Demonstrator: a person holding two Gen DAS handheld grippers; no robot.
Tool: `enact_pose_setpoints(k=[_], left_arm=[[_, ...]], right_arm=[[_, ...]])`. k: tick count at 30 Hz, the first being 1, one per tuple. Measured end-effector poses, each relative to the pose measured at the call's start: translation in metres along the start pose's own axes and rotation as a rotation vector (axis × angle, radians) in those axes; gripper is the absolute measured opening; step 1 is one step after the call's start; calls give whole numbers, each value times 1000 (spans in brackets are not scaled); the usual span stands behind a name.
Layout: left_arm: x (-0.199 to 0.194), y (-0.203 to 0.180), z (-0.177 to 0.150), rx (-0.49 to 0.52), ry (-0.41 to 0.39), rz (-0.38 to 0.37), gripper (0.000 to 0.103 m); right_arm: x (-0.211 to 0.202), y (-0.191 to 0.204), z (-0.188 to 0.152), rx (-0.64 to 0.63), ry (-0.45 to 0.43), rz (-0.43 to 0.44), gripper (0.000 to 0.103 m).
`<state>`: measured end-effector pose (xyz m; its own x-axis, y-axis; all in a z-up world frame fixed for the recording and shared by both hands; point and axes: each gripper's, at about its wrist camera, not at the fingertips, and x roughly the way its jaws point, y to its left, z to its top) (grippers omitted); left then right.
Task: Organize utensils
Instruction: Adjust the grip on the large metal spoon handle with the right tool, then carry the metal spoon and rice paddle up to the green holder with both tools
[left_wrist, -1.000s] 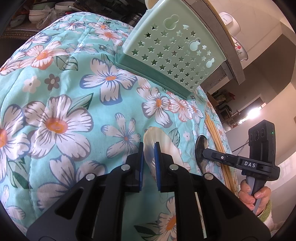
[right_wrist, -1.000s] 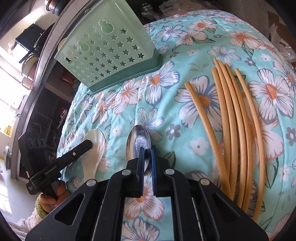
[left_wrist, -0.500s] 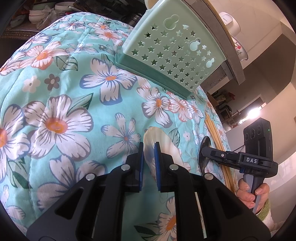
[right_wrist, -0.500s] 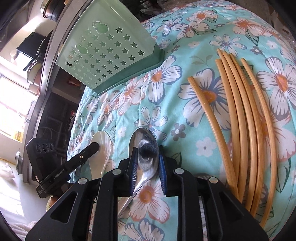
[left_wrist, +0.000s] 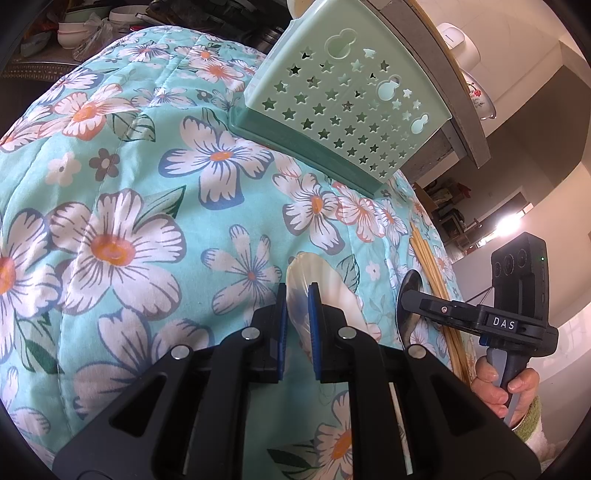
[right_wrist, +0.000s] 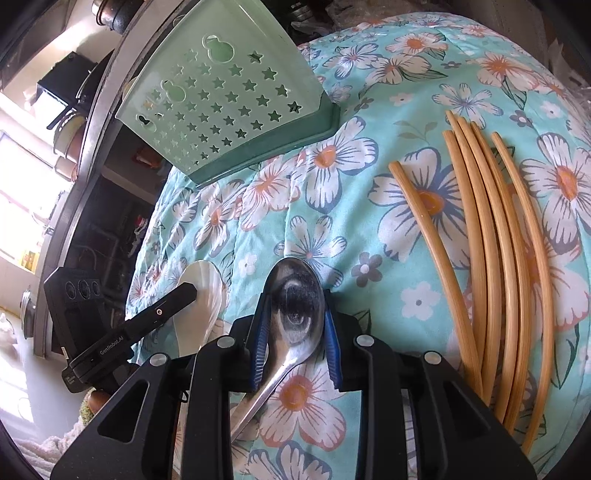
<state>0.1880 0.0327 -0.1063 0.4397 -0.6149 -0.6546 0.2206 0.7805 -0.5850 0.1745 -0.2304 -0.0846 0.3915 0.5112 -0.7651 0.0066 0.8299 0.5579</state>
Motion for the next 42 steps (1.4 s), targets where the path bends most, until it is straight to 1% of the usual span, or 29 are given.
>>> enact_pose_setpoints(k=[4,11,16,27,35,42], left_arm=[[1,0,1,-1,-1,0,12],[1,0,0,1,0,1,12],[1,0,0,3,-2,4,12],[0,0,0,4,0,8,12],[1,-10,1,38,-3,44,10],[0,-13,1,53,-8,66,10]], right_arm=[[2,3,-2,-19,-3,-26,16],[3,3,-3,-17,-3,-13,10],[3,9,-5,-31,-13,-25,7],[1,10,-4,-32,-24,-29,6],[-11,12,-7,-59,-54,-57,5],[-21,8,-3,-60,-77,-46,5]])
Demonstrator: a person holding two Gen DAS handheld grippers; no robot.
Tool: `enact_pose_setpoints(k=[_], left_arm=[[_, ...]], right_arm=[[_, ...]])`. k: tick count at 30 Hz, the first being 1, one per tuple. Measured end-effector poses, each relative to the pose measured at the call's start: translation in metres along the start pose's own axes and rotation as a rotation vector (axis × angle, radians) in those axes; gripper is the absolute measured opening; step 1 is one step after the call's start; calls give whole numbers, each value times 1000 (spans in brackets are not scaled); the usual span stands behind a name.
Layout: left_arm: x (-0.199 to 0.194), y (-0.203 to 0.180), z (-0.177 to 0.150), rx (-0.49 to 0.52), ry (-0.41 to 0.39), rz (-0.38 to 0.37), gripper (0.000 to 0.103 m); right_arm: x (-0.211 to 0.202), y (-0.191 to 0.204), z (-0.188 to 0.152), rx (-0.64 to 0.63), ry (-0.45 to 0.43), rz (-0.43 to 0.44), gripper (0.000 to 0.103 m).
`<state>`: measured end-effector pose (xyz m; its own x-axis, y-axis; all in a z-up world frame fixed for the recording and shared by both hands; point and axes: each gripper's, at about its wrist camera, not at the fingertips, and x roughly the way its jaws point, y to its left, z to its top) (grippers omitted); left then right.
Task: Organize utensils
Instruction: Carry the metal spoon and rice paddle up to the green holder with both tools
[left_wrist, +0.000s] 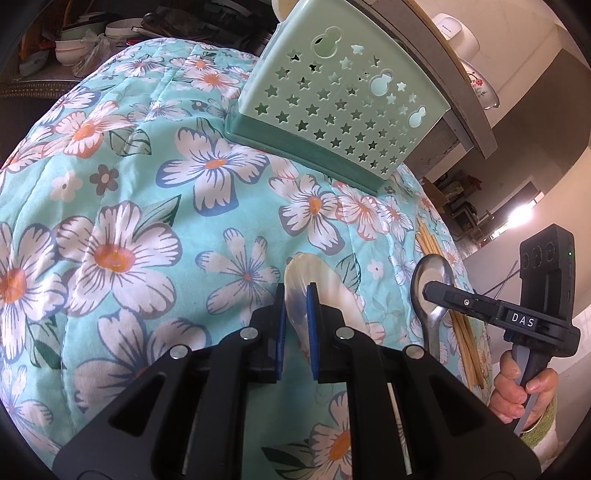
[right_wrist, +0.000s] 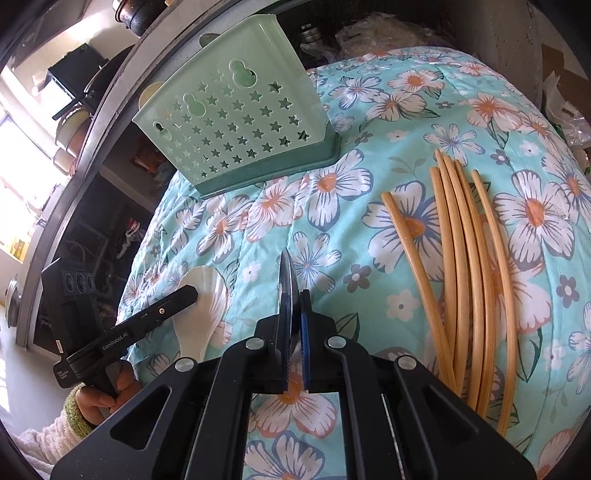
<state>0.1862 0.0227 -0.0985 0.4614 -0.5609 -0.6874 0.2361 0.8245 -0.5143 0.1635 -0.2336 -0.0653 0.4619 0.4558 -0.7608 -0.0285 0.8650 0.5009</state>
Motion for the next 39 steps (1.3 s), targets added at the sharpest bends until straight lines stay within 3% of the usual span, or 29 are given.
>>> enact_pose_setpoints(k=[9,18,23,30,39], left_arm=[[-10,-2,8,-8,-12,16,5],[-54,-14,38,22,-136,31,3],[-58,-15,45,14,-153,38,3],[-46,-17,28,16,-114,43,3],[-42,-13,23,2,-100,58,3]], right_arm=[[-2,-9,1,23,2,12,5],[-27,0,10,-11,-51,51,5],[-44,8,30,-37,-107,67,5],[-66,23,55,-99,-167,71,5],[-102,45,118,-148,-301,72,5]])
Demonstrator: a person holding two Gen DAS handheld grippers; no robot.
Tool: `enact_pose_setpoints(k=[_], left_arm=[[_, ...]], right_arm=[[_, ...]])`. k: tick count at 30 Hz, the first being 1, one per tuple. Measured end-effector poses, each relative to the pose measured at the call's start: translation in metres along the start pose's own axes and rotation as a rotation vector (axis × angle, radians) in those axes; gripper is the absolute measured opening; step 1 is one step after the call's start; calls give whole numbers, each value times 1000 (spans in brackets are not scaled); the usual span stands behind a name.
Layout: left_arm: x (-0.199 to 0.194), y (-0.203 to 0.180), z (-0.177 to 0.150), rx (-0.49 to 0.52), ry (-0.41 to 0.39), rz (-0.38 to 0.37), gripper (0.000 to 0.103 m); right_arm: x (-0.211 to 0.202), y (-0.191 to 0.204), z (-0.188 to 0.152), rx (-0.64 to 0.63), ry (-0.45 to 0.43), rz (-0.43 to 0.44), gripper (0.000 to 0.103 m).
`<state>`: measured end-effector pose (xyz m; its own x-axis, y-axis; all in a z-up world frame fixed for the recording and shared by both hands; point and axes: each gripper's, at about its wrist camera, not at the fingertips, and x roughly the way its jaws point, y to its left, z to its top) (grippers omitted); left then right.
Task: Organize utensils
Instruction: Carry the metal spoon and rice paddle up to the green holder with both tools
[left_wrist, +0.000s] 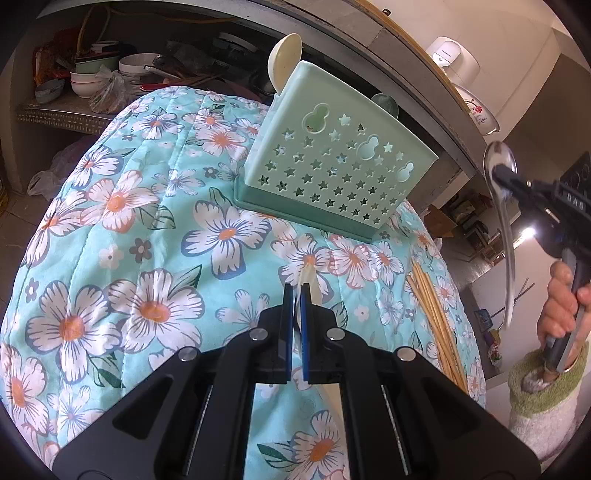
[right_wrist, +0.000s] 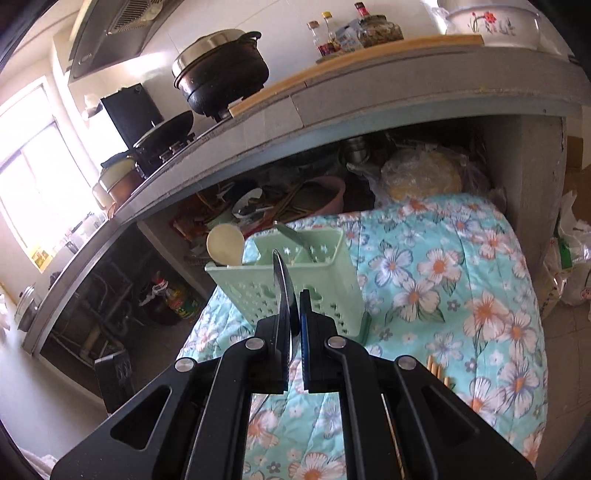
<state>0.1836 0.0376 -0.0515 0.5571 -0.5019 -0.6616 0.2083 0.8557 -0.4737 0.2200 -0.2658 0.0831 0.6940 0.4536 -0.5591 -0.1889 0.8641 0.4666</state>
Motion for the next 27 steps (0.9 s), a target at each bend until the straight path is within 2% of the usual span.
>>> enact_pose_setpoints(k=[9,11,16,21,27], left_arm=[[1,7,2,-25,5,5,3],[-9,4,10,-9,-27,8,3],[-53,-7,43,56,-168,16,3],[-74,-3,59,50,-224,43,3],[-90,-4,79,51,-272,56,3]], right_arm=[[3,6,80,-22,-124,-59,5],[6,6,98,-20,-152,-74,5],[22,9,129,-78,-236,-160,5],[63,6,136,-144,-227,-260,5],[108,-5,112,-209,-145,-309,5]])
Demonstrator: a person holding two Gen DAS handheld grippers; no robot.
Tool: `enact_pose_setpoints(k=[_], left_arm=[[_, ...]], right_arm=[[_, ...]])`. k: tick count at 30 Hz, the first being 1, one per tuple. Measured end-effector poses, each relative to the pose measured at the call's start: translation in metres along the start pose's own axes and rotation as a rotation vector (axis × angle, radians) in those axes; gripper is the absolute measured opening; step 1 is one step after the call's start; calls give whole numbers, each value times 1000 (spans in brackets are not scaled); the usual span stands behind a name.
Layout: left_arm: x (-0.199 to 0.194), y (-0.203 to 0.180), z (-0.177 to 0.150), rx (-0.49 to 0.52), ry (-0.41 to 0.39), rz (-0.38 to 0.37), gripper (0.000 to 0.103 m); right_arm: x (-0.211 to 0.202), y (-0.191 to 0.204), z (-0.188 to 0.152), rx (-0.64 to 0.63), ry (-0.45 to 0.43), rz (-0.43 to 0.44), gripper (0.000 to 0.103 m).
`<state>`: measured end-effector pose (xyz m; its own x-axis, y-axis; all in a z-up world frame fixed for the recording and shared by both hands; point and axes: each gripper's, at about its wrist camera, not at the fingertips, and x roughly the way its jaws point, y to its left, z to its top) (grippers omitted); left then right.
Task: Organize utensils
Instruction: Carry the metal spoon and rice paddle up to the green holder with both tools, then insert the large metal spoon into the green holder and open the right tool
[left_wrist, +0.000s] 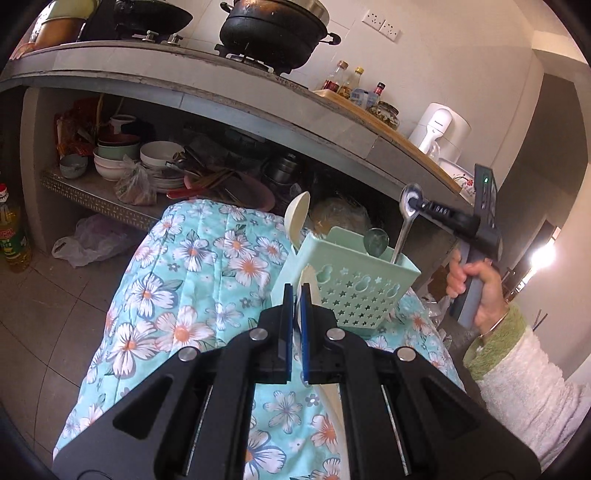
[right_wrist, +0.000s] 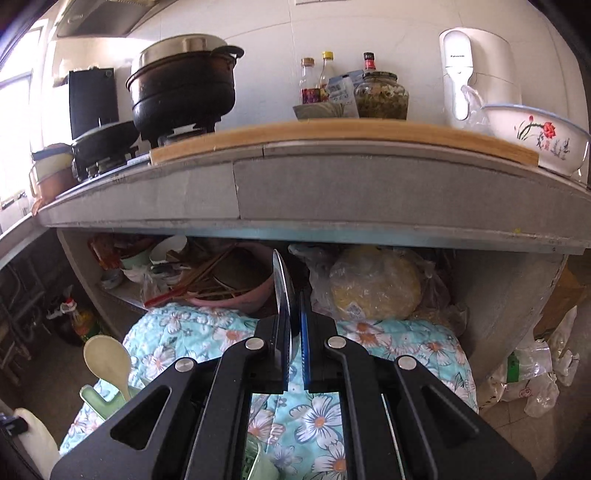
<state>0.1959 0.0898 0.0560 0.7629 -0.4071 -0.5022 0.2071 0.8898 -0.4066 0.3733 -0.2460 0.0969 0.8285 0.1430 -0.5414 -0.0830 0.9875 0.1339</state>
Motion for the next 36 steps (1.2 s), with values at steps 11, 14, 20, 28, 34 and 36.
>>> enact_pose_setpoints(k=[11,14,20,28,34,36], left_arm=[[19,-40,64,124,-66,-75,3],[27,-55,87,157,-97,-84,3],[42,-76,124,183,-162,-86,3],[46,-64,91,129,-101,-98,3],[38,-43,58,98,-62,-65,3],[36,-35,50,75,-58,-61,3]], right_arm=[[-21,-2,-46,50,97,193,19],[-49,-3,-54,61,58,234,24],[-89,-8,-68,65,-4,266,30],[-80,-22,-72,127,56,277,30],[-62,-7,-63,82,117,312,30],[-58,-4,-62,85,136,336,30]])
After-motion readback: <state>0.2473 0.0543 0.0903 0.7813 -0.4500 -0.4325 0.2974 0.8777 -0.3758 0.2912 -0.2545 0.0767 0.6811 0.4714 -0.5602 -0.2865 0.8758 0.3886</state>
